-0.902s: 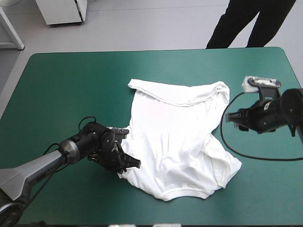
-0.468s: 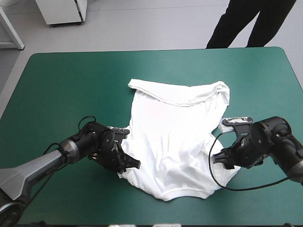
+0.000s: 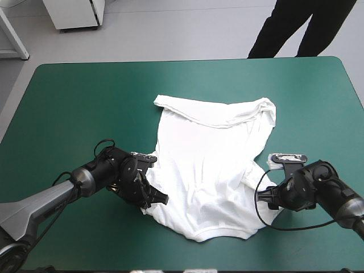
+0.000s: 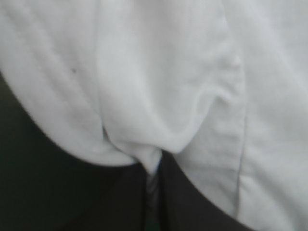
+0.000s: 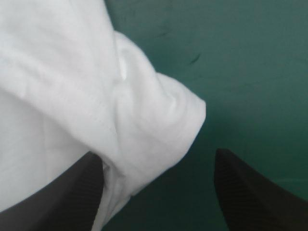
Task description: Fold the cloth
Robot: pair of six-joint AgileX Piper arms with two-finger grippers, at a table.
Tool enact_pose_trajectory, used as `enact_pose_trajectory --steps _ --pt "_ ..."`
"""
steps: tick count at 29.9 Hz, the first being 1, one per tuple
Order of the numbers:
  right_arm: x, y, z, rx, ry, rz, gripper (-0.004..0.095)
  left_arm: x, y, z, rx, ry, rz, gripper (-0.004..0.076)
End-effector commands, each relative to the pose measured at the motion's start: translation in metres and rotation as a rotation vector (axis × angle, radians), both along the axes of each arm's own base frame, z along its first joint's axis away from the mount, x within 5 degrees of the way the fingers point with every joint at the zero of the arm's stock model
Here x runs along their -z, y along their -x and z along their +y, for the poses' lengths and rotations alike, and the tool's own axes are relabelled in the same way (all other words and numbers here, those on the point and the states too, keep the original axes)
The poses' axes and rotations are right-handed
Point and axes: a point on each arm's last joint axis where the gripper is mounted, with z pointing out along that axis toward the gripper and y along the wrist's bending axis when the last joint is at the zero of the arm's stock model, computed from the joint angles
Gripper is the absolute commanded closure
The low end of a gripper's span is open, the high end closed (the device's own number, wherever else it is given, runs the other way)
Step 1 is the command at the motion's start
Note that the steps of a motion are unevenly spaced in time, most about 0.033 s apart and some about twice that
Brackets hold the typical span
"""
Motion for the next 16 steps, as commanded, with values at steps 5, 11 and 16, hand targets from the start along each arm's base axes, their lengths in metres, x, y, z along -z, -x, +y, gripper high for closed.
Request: enact_pose_trajectory --steps 5,11,16 --pt "0.029 -0.017 0.007 0.016 0.015 0.040 0.0324 0.004 -0.004 -0.002 0.006 0.017 -0.033 0.0734" --pt "0.054 -0.023 0.014 0.057 -0.008 0.158 0.0655 0.004 -0.003 -0.002 0.006 0.013 -0.026 0.0734" --pt "0.052 -0.021 0.014 0.053 -0.014 0.171 0.0923 0.004 -0.003 -0.002 0.006 0.013 -0.026 0.0734"
